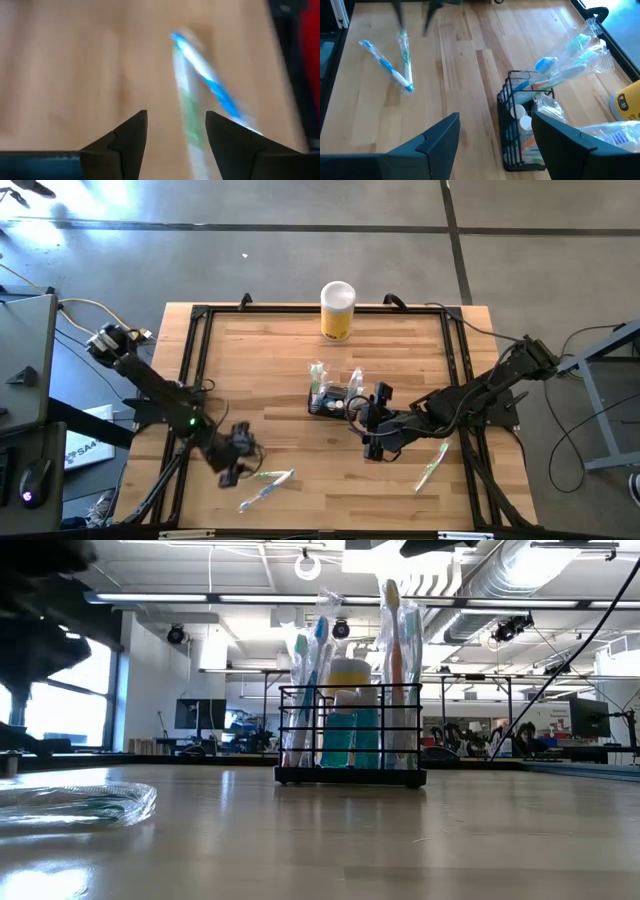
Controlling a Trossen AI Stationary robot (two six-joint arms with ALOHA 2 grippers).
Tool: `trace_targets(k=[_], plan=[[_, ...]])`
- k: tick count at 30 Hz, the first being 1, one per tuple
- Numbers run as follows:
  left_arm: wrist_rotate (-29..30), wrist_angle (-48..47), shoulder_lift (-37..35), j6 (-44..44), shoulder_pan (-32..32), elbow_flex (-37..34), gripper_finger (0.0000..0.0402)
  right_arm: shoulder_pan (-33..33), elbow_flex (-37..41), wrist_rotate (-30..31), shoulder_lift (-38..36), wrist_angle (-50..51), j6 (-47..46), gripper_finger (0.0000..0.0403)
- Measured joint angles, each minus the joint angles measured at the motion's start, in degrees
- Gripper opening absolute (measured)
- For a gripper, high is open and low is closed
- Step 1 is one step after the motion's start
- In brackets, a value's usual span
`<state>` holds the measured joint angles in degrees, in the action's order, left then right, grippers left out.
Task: Pick & Place toothbrushing station
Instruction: Put the green toothbrush into the wire organizer
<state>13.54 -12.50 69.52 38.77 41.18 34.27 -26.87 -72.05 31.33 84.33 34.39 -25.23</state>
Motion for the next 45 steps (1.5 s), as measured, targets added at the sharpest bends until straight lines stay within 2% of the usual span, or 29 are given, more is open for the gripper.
trace_targets(k=[3,7,10,12,16,24,27,30,32,38,42,45], plan=[[-1.0,-1.5,2.5,7.7,4.9,3.1,0.0196,0.0,0.0,0.0,0.0,-0.2,0.0,0.0240],[0.6,-5.4,6.2,8.2,8.2,5.3,0.0196,0.0,0.0,0.0,0.0,-0.4,0.0,0.0240],[0.2,-7.5,9.5,10.1,8.4,5.5,0.0196,0.0,0.0,0.0,0.0,-0.3,0.0,0.0240],[-2.1,-9.0,11.4,11.8,8.3,5.5,0.0196,0.0,0.0,-0.1,0.0,-0.4,0.0,0.0240],[-4.2,-8.0,14.7,12.3,8.4,5.5,0.0196,0.0,0.0,-0.4,0.0,-0.4,0.0,0.0240],[-5.2,-8.0,17.1,12.8,8.4,5.6,0.0196,0.0,0.0,-0.4,0.0,-0.4,0.0,0.0240],[-6.0,-9.2,18.7,16.7,8.3,5.7,0.0192,0.0,0.0,-0.4,0.0,-0.4,0.0,0.0240],[-7.6,-11.4,20.9,19.8,8.2,5.9,0.0169,0.0,0.0,-0.4,0.0,-0.4,0.0,0.0240],[-8.0,-12.1,21.6,20.3,8.2,5.9,0.0140,0.0,0.0,-0.4,0.0,-0.4,0.0,0.0240],[-8.3,-13.6,21.5,18.5,7.0,5.7,0.0017,0.0,0.0,-0.4,0.0,-0.4,0.0,0.0240],[-10.3,-15.5,21.5,18.2,5.4,6.4,0.0014,0.1,0.0,0.0,0.4,-0.3,-0.2,0.0240],[-10.7,-22.3,21.9,15.5,4.5,10.4,0.0006,0.3,0.0,-0.7,0.8,-0.5,-0.3,0.0240]])
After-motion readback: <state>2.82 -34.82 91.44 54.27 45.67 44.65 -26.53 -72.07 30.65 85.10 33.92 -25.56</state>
